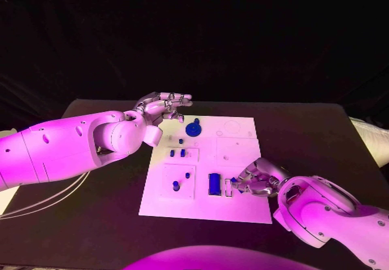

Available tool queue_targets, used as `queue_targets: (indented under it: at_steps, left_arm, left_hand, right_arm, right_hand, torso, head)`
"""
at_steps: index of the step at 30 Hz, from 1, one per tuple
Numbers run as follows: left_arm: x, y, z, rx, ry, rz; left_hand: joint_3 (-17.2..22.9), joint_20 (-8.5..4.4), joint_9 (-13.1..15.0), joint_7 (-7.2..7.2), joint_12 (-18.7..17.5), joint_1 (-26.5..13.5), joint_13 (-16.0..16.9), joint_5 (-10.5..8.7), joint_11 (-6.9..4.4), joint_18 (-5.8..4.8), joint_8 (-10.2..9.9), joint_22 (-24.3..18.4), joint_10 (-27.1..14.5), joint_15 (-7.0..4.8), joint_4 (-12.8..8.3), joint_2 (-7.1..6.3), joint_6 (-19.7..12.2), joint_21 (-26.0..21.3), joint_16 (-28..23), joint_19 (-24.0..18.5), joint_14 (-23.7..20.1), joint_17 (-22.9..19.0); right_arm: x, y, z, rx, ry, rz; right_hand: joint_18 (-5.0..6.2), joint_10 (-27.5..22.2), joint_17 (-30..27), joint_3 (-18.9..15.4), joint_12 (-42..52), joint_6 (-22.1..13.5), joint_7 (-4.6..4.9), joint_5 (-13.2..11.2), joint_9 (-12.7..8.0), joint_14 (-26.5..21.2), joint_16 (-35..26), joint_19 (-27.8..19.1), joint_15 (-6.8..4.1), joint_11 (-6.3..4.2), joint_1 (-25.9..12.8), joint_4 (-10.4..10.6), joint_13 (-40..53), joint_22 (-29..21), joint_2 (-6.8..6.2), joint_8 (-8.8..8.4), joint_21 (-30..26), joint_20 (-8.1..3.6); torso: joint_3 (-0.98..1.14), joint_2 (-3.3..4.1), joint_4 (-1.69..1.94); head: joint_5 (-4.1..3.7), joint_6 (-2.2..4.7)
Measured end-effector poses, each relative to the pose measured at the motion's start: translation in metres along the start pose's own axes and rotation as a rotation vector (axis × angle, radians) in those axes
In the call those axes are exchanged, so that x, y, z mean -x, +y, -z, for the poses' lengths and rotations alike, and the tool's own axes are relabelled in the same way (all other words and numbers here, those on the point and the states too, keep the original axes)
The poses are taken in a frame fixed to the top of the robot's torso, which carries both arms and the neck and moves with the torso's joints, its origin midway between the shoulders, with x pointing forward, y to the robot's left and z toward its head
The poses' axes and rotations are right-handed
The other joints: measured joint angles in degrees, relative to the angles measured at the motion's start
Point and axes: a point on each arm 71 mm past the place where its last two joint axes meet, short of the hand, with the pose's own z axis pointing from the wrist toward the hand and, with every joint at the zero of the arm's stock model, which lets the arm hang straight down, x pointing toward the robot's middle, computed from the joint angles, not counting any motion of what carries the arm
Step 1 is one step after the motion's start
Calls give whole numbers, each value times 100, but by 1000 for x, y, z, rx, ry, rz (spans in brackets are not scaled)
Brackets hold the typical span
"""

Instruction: Assemble the parts on the task board

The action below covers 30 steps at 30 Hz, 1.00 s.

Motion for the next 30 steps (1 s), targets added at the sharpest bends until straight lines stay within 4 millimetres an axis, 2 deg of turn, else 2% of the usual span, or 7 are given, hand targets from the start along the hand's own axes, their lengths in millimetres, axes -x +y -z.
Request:
queue_targets:
  at_steps: [6, 11, 17, 20, 26, 30]
  left_arm:
    - [-1, 0, 0, 0, 2, -1]
    - [-1, 0, 0, 0, 4, -1]
    - [-3, 0, -1, 0, 7, -1]
    - [-4, 1, -1, -1, 10, -3]
    - [-6, 1, -2, -2, 18, -11]
    - [-7, 1, -2, -3, 21, -15]
  left_hand:
    - [0, 0, 0, 0, 0, 0, 0, 0, 0, 0, 0, 0, 0, 0, 0, 0, 0, 0, 0, 0, 0, 0]
    - [0, 0, 0, 0, 0, 0, 0, 0, 0, 0, 0, 0, 0, 0, 0, 0, 0, 0, 0, 0, 0, -1]
    - [0, 0, 0, 0, 0, 0, 0, 0, 0, 0, 0, 1, 0, 16, 0, 0, 0, 0, 0, 0, -16, -7]
    - [0, 0, 0, 0, 0, 0, 0, 0, 0, 0, 0, 1, 0, 16, 0, 0, 0, 0, 0, 0, -16, -7]
    - [0, 0, 0, 0, 0, 0, 0, 0, 0, 0, 0, 1, 0, 15, 0, 0, 0, 0, 0, 0, -14, -14]
    - [0, 0, 0, 0, 0, 0, 0, 0, 0, 0, 0, 1, 0, 15, 0, 0, 0, 0, 0, 0, -14, -14]
  right_arm:
    - [-3, 2, -4, -8, 15, -14]
    - [-5, 2, -6, -14, 24, -15]
    - [-7, 4, -7, -15, 43, -5]
    - [-8, 4, -7, -16, 55, 4]
    - [-9, 5, -8, -14, 79, 25]
    - [-8, 6, -9, -12, 85, 35]
  right_hand:
    - [-1, 9, 0, -124, 0, 64, -25, 201, 53, 21, 0, 0, -22, -9, -139, 73, 0, 0, -2, 49, 0, 0]
    - [0, 12, -1, -176, 0, 111, -73, 202, 75, 20, 0, 0, -22, -47, -199, 114, -1, 0, -1, 84, 0, 0]
    - [0, 13, -1, -241, 0, 150, -71, 233, 117, 0, 0, 0, -43, -48, -264, 159, -1, 0, 6, 89, 0, 0]
    - [0, 13, -1, -265, -20, 169, -89, 232, 117, 21, 0, 0, -63, -48, -295, 183, -1, -1, 37, 116, 0, 0]
    - [-1, 7, -2, -282, -117, 191, -112, 232, 164, 21, 0, -7, -63, -79, -320, 201, -2, -1, 14, 129, 0, -37]
    - [-1, 13, -2, -343, -145, 235, -114, 232, 166, 21, 0, -7, -63, -86, -363, 231, -2, 4, 57, 158, 0, -37]
  torso:
    - [2, 3, 2]
    - [2, 3, 1]
    - [4, 3, -3]
    - [5, 3, -3]
    - [5, 3, -7]
    - [5, 3, -7]
  head:
    - [18, 1]
    - [24, -4]
    - [35, -13]
    - [19, -15]
    - [7, -15]
    - [3, -19]
